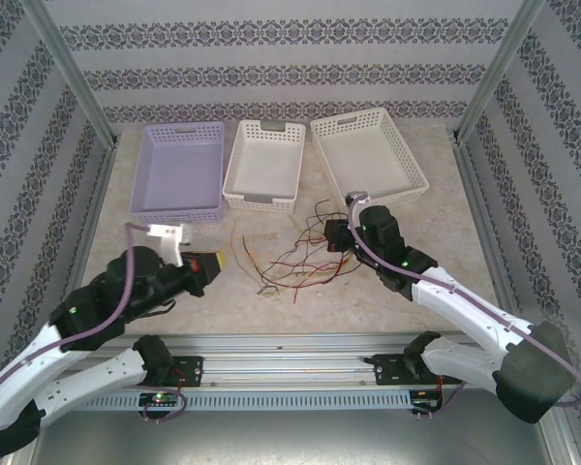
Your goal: Untangle the cables
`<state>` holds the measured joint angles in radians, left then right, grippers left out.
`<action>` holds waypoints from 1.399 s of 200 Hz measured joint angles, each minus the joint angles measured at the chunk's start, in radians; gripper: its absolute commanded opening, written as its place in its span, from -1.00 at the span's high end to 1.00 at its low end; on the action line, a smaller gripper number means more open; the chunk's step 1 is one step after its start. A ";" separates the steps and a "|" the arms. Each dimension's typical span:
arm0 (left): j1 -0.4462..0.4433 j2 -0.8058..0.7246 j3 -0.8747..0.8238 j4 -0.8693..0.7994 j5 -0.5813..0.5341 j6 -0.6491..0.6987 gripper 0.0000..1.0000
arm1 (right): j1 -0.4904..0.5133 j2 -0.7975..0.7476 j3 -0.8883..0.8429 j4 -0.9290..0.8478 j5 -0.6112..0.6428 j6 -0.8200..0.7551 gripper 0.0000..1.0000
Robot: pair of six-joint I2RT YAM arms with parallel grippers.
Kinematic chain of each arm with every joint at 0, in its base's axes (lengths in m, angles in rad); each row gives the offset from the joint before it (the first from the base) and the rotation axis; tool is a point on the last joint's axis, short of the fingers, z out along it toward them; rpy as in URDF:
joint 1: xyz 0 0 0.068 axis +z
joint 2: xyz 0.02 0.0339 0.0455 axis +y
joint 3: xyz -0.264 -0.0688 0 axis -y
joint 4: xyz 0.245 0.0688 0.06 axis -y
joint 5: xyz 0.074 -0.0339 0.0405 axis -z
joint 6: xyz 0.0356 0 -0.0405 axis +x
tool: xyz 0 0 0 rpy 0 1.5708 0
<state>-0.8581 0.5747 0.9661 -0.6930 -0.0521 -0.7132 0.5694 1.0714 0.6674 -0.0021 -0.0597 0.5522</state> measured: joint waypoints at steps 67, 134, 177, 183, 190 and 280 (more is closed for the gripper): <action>0.000 -0.065 0.352 -0.259 -0.218 0.084 1.00 | -0.194 -0.115 -0.059 -0.141 0.010 0.025 1.00; 0.000 0.074 0.694 -0.352 -0.317 0.201 1.00 | -0.377 -0.190 -0.145 -0.222 0.011 0.052 1.00; 0.000 0.244 0.933 -0.363 -0.347 0.298 1.00 | -0.472 -0.212 -0.190 -0.248 0.007 0.055 1.00; 0.000 0.264 0.967 -0.362 -0.351 0.314 1.00 | -0.476 -0.215 -0.192 -0.249 0.003 0.055 1.00; 0.000 0.291 1.011 -0.363 -0.357 0.334 1.00 | -0.476 -0.219 -0.193 -0.249 -0.002 0.055 1.00; 0.000 0.516 1.266 -0.092 -0.537 0.761 1.00 | -0.399 -0.294 -0.175 -0.261 -0.080 0.051 1.00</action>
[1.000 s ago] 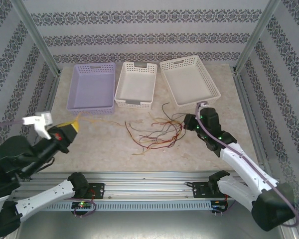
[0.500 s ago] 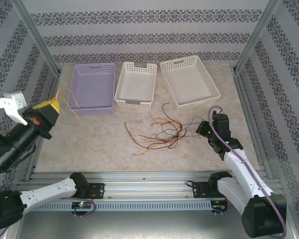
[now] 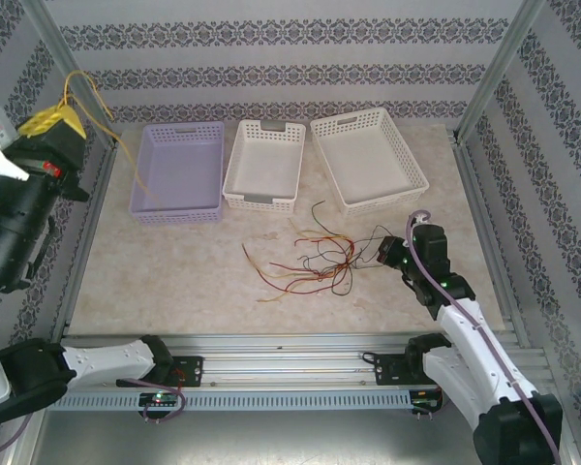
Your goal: Untangle the cables
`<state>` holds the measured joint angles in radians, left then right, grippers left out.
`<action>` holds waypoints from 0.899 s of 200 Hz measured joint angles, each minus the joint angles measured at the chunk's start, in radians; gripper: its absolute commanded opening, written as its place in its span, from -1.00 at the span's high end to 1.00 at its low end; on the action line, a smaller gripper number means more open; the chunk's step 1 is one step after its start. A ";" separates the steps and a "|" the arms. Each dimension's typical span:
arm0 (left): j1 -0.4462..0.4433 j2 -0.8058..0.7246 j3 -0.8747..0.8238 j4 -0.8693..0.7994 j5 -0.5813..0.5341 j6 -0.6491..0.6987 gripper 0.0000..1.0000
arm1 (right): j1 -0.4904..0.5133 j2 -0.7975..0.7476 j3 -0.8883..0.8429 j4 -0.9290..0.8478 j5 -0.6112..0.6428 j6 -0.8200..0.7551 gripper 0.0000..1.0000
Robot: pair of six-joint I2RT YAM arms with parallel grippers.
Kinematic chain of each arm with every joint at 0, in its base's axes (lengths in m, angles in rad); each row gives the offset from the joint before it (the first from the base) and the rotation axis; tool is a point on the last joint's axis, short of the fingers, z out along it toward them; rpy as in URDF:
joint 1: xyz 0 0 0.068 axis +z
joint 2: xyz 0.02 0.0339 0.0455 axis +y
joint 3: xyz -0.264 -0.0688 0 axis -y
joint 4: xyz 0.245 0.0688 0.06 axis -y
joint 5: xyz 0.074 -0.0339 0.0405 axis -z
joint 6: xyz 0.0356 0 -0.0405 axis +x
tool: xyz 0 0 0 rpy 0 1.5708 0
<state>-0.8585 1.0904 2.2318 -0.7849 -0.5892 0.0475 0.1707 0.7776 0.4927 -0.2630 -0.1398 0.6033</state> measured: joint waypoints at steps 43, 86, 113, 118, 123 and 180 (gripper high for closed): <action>0.000 0.100 -0.002 0.194 -0.062 0.236 1.00 | 0.129 -0.025 0.130 -0.046 0.009 -0.021 1.00; 0.001 0.202 -0.040 0.382 -0.097 0.440 1.00 | 0.277 -0.034 0.248 -0.078 0.051 -0.063 1.00; 0.023 0.253 -0.070 0.443 -0.090 0.504 1.00 | 0.345 -0.028 0.300 -0.101 0.073 -0.090 1.00; 0.033 0.258 -0.075 0.448 -0.086 0.504 1.00 | 0.354 -0.028 0.306 -0.105 0.075 -0.095 1.00; 0.050 0.265 -0.080 0.450 -0.080 0.503 1.00 | 0.364 -0.028 0.314 -0.109 0.076 -0.101 1.00; 0.325 0.315 -0.106 0.420 0.041 0.337 1.00 | 0.413 -0.020 0.375 -0.156 0.085 -0.140 1.00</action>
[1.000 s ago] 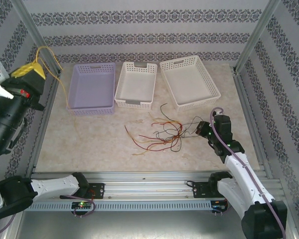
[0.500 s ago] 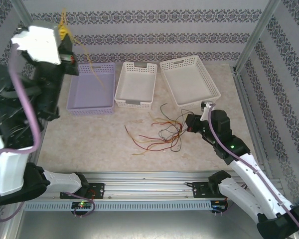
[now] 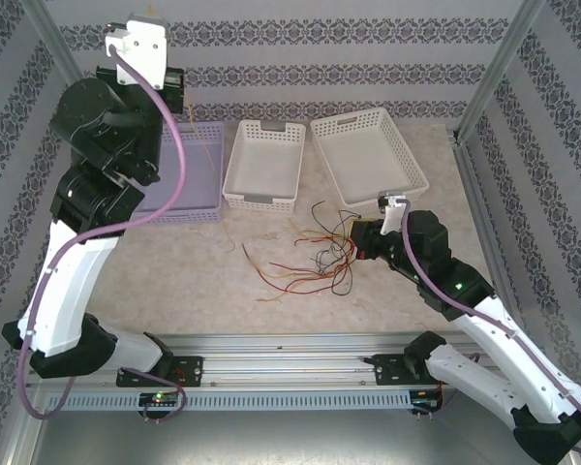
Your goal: Untangle the cables
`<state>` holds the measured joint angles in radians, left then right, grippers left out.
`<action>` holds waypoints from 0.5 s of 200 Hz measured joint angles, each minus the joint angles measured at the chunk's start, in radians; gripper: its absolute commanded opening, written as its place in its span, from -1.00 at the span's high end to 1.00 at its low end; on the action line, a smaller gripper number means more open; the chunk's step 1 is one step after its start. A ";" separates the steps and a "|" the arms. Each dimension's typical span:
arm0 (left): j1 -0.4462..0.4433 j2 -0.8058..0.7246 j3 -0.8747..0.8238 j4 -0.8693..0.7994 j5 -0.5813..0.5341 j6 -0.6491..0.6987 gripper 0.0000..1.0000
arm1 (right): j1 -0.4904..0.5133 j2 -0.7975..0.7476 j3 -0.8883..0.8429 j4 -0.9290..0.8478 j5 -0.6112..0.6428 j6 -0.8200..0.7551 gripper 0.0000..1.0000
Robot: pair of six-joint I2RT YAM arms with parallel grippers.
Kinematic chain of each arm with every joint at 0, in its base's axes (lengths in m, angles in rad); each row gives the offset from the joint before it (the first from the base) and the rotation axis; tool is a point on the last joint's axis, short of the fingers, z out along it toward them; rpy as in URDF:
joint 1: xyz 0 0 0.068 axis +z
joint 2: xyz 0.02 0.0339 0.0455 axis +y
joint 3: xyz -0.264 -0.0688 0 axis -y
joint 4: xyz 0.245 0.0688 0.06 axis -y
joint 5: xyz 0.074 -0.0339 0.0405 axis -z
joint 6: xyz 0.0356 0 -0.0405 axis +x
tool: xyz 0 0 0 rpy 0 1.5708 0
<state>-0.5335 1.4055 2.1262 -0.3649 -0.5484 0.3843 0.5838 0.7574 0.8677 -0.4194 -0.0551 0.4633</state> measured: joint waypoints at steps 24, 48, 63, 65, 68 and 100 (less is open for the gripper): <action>0.109 0.035 0.000 -0.024 0.057 -0.096 1.00 | 0.015 0.000 0.026 -0.023 0.001 -0.018 1.00; 0.205 0.078 0.000 -0.035 0.105 -0.173 1.00 | 0.019 0.000 0.054 -0.049 0.003 -0.031 1.00; 0.253 0.110 0.000 -0.036 0.124 -0.206 1.00 | 0.029 0.000 0.065 -0.062 0.002 -0.040 1.00; 0.259 0.114 0.001 -0.036 0.126 -0.210 1.00 | 0.031 0.000 0.067 -0.063 0.002 -0.042 1.00; 0.266 0.119 0.001 -0.036 0.130 -0.214 1.00 | 0.034 0.000 0.068 -0.064 0.002 -0.042 1.00; 0.327 0.189 0.018 -0.039 0.164 -0.262 1.00 | 0.063 0.018 0.071 -0.068 0.002 -0.045 1.00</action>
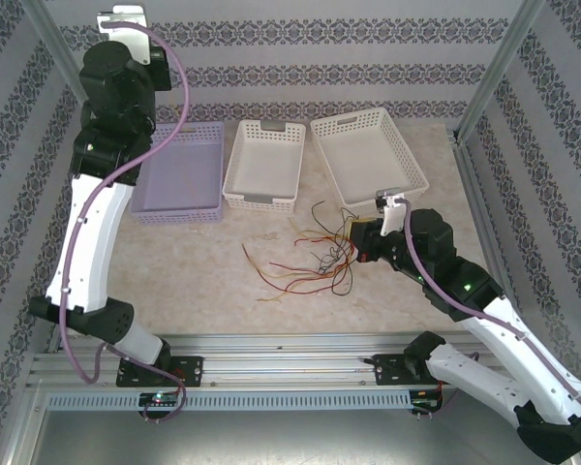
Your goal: Untangle the cables
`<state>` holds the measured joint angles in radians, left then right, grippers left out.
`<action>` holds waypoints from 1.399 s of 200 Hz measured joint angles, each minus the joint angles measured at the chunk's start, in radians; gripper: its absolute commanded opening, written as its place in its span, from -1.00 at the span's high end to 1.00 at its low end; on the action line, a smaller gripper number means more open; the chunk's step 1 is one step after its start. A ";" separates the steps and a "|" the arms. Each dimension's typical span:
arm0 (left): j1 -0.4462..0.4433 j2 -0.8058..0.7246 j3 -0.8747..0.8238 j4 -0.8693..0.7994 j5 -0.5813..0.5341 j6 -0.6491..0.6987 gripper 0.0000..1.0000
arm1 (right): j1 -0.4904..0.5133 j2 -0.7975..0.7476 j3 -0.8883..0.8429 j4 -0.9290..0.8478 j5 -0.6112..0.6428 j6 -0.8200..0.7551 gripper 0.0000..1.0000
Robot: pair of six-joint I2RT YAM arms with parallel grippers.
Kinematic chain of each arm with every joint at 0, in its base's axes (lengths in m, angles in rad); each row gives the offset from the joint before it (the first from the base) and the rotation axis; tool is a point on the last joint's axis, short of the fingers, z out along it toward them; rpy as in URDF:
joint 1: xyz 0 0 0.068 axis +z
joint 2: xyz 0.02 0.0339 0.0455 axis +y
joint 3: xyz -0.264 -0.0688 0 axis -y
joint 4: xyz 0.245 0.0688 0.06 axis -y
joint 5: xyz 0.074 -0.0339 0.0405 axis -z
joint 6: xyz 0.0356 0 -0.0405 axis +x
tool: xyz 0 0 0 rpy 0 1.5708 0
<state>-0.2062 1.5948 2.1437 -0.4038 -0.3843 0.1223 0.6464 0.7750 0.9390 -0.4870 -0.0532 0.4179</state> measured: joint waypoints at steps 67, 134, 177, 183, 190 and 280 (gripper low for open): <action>0.089 0.069 -0.087 0.050 0.037 -0.061 1.00 | 0.059 0.049 0.019 -0.003 0.000 -0.008 1.00; 0.123 0.232 0.095 0.003 0.089 -0.125 1.00 | 0.085 0.060 0.037 -0.002 0.001 -0.026 1.00; 0.122 0.164 0.227 0.000 0.116 -0.161 1.00 | 0.088 0.077 0.038 0.006 0.001 -0.030 1.00; 0.121 0.148 0.233 0.000 0.119 -0.161 1.00 | 0.091 0.079 0.038 0.008 0.001 -0.030 1.00; 0.121 0.132 0.238 0.000 0.121 -0.162 1.00 | 0.092 0.084 0.038 0.011 0.000 -0.030 1.00; 0.121 0.129 0.216 0.038 0.121 -0.156 1.00 | 0.118 0.113 0.041 0.027 0.002 -0.030 1.00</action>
<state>-0.0856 1.7237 2.3592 -0.3656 -0.2638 -0.0334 0.7647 0.8875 0.9798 -0.4595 -0.0517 0.3882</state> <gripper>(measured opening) 0.048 0.045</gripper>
